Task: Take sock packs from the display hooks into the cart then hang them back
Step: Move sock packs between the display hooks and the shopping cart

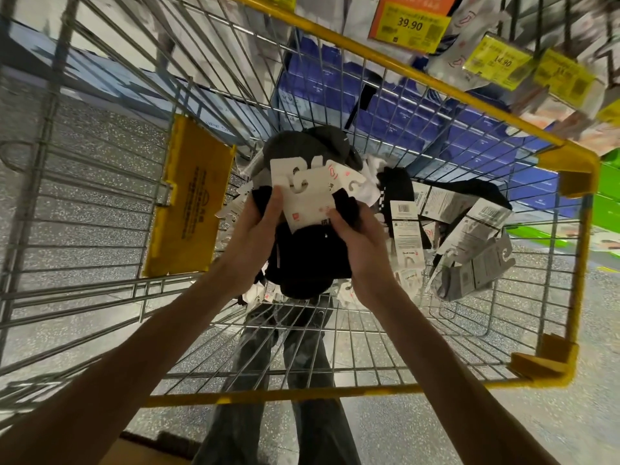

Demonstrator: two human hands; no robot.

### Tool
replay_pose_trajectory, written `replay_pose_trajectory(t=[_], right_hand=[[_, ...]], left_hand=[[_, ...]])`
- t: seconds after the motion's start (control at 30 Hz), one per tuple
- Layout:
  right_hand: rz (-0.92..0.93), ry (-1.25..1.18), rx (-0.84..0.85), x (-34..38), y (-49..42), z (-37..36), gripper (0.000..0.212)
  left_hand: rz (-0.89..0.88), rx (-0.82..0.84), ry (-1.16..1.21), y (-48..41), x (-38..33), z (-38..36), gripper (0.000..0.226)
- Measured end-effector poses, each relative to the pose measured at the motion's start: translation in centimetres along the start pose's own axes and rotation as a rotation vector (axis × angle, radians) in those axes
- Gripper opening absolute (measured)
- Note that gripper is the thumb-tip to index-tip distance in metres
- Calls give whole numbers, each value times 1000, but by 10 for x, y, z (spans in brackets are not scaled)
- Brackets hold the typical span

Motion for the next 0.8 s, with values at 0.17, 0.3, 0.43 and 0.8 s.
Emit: replay_pose_trajectory(t=[0.17, 0.3, 0.43, 0.8], right_hand=[[113, 81, -152, -3, -2, 3, 31], [376, 58, -440, 10, 6, 19, 30], [1105, 550, -406, 23, 19, 20, 33], [552, 126, -517, 24, 2, 20, 23]], left_hand=[[-258, -66, -87, -2, 2, 18, 52], [-502, -189, -381, -4, -3, 30, 53], [-696, -202, -706, 7, -9, 24, 49], [-589, -246, -883, 7, -8, 18, 46]])
Point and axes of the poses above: each hand's wrist, its own y-axis away from the middle knuckle, its own z-axis out of the back of the hand, x = y × z, the point moved 3 cm from there along -y, towards the middle knuckle, and after that the axes turned 6 degrees about -x, right-handed, at the moved point
